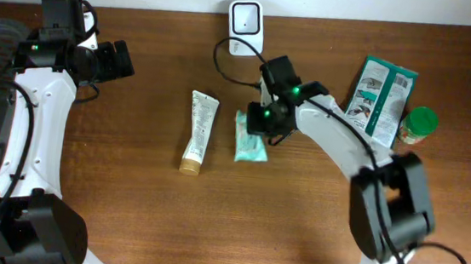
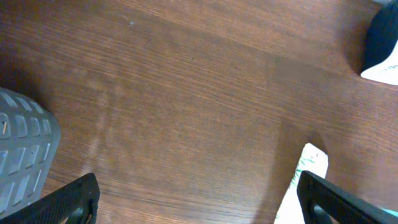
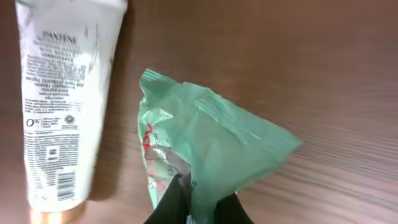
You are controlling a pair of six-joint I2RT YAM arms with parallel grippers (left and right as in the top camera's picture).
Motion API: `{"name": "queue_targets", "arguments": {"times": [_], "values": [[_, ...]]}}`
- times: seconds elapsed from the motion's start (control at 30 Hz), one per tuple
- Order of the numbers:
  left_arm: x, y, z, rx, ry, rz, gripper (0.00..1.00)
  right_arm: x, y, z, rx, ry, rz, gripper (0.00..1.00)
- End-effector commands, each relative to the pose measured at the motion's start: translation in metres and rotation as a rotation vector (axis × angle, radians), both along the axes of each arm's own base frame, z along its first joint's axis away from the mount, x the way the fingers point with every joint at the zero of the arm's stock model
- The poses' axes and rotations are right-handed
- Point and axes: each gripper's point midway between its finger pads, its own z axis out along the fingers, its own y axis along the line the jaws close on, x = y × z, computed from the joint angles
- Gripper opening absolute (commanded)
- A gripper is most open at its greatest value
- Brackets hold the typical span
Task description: Scan the item barcode
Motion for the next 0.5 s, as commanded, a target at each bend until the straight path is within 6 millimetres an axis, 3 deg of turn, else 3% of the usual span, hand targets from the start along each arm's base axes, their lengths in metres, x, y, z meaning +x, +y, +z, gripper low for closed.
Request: {"name": "queue_targets", "arguments": {"times": [0.0,0.13,0.2,0.3,0.37,0.47], "values": [[0.001,0.001,0.007,0.005,-0.017,-0.002,0.99,0.018,-0.045,0.055,-0.467,-0.322,-0.059,0.04],[0.001,0.001,0.007,0.005,-0.017,-0.002,0.99,0.020,-0.072,0.072,-0.923,-0.501,-0.043,0.04],[0.001,0.001,0.007,0.005,-0.017,-0.002,0.99,0.025,-0.083,0.063,-1.131,-0.523,0.021,0.04],[0.001,0.001,0.007,0.005,-0.017,-0.002,0.99,0.026,-0.085,0.044,-1.170,-0.488,0.065,0.04],[0.001,0.001,0.007,0.005,-0.017,-0.002,0.99,0.027,-0.074,0.030,-1.126,-0.485,0.075,0.04],[0.001,0.001,0.007,0.005,-0.017,-0.002,0.99,0.019,-0.030,0.002,-0.873,-0.427,0.140,0.04]]}}
